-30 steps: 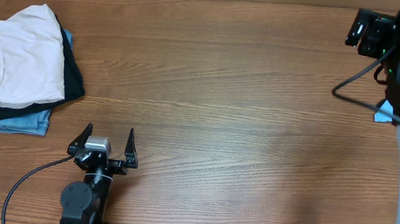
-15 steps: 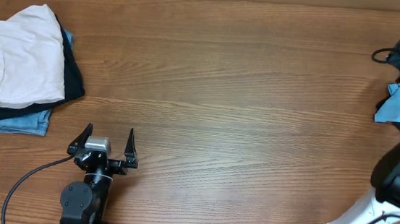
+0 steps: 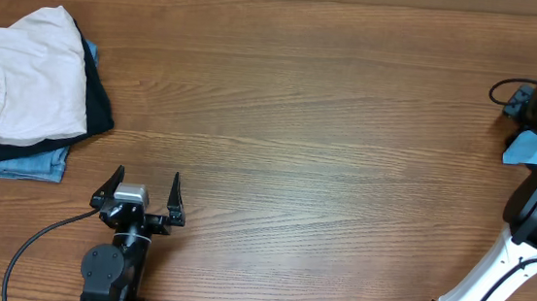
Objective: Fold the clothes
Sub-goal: 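Grasp the light-blue T-shirt with the right gripper and lift it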
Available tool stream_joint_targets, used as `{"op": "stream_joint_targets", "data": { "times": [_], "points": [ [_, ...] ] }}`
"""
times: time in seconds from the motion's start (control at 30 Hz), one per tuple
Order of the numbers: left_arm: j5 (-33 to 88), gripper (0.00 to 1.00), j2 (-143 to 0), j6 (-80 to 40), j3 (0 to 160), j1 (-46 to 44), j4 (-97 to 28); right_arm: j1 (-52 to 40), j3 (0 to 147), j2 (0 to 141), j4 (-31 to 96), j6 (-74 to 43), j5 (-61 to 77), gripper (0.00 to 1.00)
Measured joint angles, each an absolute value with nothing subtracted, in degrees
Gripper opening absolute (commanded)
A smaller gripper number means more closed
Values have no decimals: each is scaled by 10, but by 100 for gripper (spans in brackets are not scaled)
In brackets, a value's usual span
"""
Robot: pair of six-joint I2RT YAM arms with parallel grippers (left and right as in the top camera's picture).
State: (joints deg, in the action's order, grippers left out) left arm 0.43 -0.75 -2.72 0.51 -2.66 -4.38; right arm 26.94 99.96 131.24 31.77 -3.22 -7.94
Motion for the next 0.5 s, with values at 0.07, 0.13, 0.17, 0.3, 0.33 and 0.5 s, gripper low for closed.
{"op": "stream_joint_targets", "data": {
  "times": [0.07,0.13,0.17,0.3,0.33,0.5],
  "points": [
    [4,100,-8,-27,5,-27,-44,270,1000,1314,314,-32,-80,50],
    [4,100,-8,-27,5,-27,-44,270,1000,1314,311,-32,-79,50],
    [4,100,-8,-27,5,-27,-44,270,1000,1314,310,-32,-80,50],
    [4,100,-8,-27,5,-27,-44,270,1000,1314,310,-32,-87,50],
    [4,100,-8,-27,5,-27,-44,270,1000,1314,310,-32,-92,50],
    [4,100,-8,-27,5,-27,-44,270,996,1314,295,-33,-95,46]
  ]
}}
